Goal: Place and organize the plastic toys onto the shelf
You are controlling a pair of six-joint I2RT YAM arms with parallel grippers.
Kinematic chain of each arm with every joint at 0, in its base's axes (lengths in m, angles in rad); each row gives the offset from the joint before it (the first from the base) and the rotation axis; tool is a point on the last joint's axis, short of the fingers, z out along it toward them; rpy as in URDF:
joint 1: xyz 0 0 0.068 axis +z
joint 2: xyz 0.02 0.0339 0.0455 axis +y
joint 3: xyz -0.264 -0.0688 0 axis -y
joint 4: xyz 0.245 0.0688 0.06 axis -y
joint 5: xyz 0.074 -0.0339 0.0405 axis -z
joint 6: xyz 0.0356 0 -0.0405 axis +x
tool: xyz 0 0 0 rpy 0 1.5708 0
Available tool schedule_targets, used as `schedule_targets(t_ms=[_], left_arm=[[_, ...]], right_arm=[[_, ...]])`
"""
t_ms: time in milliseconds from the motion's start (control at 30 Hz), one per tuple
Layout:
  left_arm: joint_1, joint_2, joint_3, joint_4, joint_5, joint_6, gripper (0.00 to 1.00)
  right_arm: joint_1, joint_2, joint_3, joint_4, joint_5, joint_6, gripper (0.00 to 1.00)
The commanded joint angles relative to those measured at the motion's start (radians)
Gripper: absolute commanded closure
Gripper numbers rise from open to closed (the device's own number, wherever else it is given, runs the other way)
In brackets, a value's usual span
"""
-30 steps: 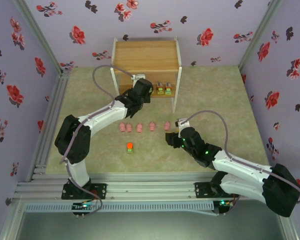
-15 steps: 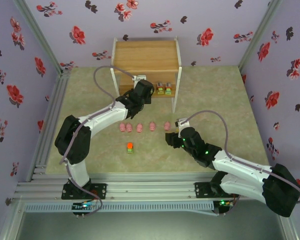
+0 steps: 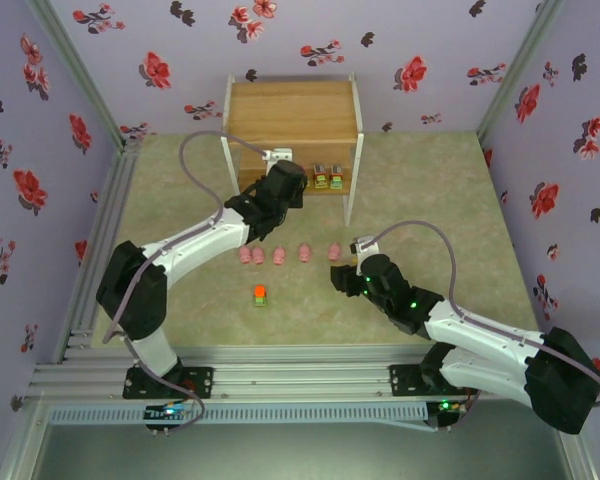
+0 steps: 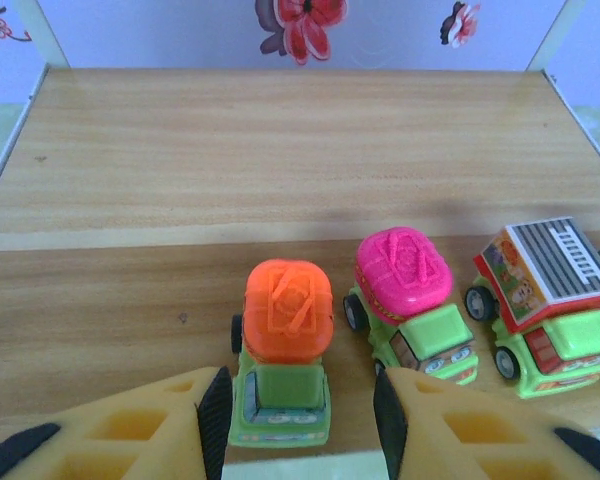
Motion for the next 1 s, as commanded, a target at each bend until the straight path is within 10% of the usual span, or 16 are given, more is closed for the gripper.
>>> schedule_targets(t_ms=[0,967], left_arm=[[-0.016,-0.063,-0.025,0.007,-0.046,0.017,0.54],[-0.217,-0.412,-0.441,-0.104,-0.203,-0.122,0.51]], right_arm=[[0.000,-0.001,0.003,0.029,-0.012,-0.025,0.63],[0.054,0.041,0.017,0.041,-0.001,-0.065,0.62]])
